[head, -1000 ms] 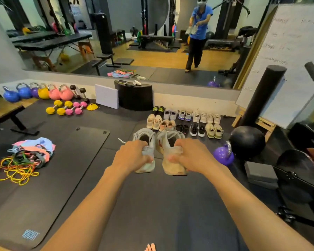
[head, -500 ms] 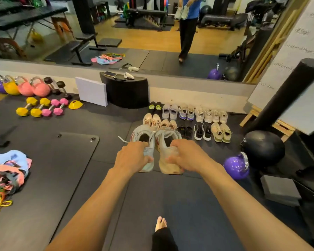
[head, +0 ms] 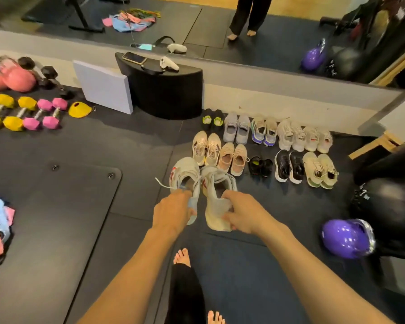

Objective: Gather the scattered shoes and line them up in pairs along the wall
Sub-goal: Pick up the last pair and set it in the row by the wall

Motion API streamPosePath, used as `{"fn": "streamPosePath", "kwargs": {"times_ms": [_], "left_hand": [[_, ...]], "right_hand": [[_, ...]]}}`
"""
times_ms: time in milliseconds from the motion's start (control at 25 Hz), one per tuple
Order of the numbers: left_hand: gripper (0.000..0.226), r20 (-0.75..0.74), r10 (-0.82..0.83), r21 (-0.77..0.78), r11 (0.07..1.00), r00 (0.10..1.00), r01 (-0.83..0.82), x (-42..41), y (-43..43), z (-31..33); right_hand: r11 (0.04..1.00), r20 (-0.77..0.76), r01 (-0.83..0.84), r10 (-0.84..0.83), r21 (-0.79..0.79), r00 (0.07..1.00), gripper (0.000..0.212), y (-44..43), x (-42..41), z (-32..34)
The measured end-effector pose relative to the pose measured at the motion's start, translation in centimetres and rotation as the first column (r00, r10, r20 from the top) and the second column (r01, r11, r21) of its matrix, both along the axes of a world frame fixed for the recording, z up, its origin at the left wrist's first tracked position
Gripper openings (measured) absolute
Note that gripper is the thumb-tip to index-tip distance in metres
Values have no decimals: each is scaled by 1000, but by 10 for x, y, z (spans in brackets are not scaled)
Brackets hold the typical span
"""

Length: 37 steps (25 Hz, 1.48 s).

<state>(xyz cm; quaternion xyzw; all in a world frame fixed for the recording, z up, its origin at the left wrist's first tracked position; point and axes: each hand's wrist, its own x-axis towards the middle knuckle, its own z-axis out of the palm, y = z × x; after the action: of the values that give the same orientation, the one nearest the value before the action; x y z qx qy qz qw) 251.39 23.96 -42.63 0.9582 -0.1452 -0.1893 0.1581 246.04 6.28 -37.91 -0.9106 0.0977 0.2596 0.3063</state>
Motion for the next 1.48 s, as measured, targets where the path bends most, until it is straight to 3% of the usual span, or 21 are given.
{"fn": "streamPosePath", "kwargs": {"times_ms": [400, 680, 840, 960, 1160, 1240, 1360, 1480], "left_hand": [[21, -42, -90, 65, 994, 995, 92, 181, -39, -276], [15, -43, -59, 75, 995, 997, 62, 210, -68, -503], [14, -15, -106, 137, 985, 994, 107, 202, -68, -594], [18, -6, -171, 192, 967, 985, 169, 197, -61, -622], [23, -119, -150, 225, 959, 981, 174, 197, -62, -624], [26, -157, -116, 274, 949, 981, 156, 192, -66, -617], [30, -86, -116, 347, 927, 989, 139, 181, -70, -583], [35, -102, -35, 304, 951, 994, 64, 179, -76, -522]], "right_hand": [[980, -69, 182, -188, -83, 980, 21, -25, 178, -276], [978, -59, 182, -189, -101, 980, 25, -42, 216, -498], [985, -78, 112, -123, -132, 989, 32, -46, 222, -598], [982, -148, 10, -38, -190, 988, 32, -46, 223, -633], [996, -290, -29, 5, -79, 957, 25, -37, 216, -652], [997, -318, -25, 3, -66, 948, 33, -32, 215, -646], [987, -199, 127, -145, -102, 969, 42, -30, 217, -614], [940, -52, 341, -341, -17, 939, 38, -35, 223, -554]]}}
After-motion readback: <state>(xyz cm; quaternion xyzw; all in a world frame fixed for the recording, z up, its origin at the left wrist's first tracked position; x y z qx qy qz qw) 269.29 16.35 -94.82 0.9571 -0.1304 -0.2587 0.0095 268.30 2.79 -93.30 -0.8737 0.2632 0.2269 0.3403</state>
